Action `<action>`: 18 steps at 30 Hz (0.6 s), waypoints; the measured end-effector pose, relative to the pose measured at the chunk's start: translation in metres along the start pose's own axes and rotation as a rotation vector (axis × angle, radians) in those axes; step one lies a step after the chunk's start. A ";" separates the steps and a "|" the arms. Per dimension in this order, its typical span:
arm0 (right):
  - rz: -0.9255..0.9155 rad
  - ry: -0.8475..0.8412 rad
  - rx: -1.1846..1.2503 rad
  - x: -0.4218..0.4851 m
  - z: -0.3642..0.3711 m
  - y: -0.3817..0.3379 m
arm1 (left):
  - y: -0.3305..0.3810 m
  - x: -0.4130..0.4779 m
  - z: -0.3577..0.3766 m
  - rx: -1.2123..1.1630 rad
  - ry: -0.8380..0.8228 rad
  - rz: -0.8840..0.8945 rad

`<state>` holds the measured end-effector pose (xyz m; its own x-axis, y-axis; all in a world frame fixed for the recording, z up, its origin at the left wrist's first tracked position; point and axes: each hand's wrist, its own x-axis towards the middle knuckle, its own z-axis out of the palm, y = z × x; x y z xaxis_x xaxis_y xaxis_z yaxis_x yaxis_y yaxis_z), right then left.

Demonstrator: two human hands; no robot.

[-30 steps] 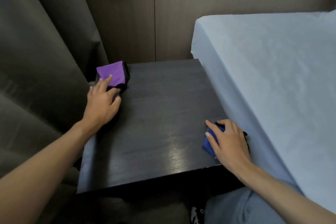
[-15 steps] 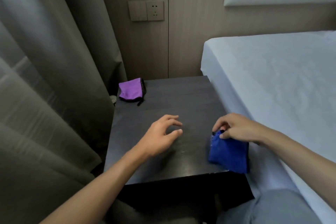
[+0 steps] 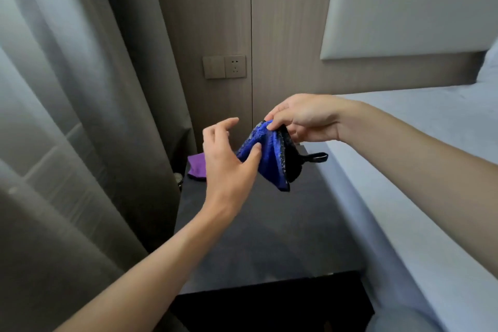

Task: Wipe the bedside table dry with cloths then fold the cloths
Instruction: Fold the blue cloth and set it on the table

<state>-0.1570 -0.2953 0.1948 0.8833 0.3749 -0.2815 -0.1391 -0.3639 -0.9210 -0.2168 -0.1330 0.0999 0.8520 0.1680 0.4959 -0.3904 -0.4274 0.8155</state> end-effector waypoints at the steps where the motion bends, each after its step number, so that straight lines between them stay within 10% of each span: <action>1: -0.011 0.020 0.010 0.001 0.002 -0.007 | 0.005 0.002 -0.004 0.030 0.075 0.036; 12: -0.158 0.208 0.449 -0.008 0.025 -0.038 | 0.052 0.021 -0.021 -0.300 -0.021 -0.065; 18: -0.174 0.352 0.100 -0.018 0.030 -0.018 | 0.065 0.037 -0.030 -0.656 -0.075 -0.410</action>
<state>-0.1838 -0.2694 0.2086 0.9944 0.1026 -0.0258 -0.0016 -0.2294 -0.9733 -0.2212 -0.1283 0.1798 0.9852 0.1282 0.1135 -0.1451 0.2732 0.9510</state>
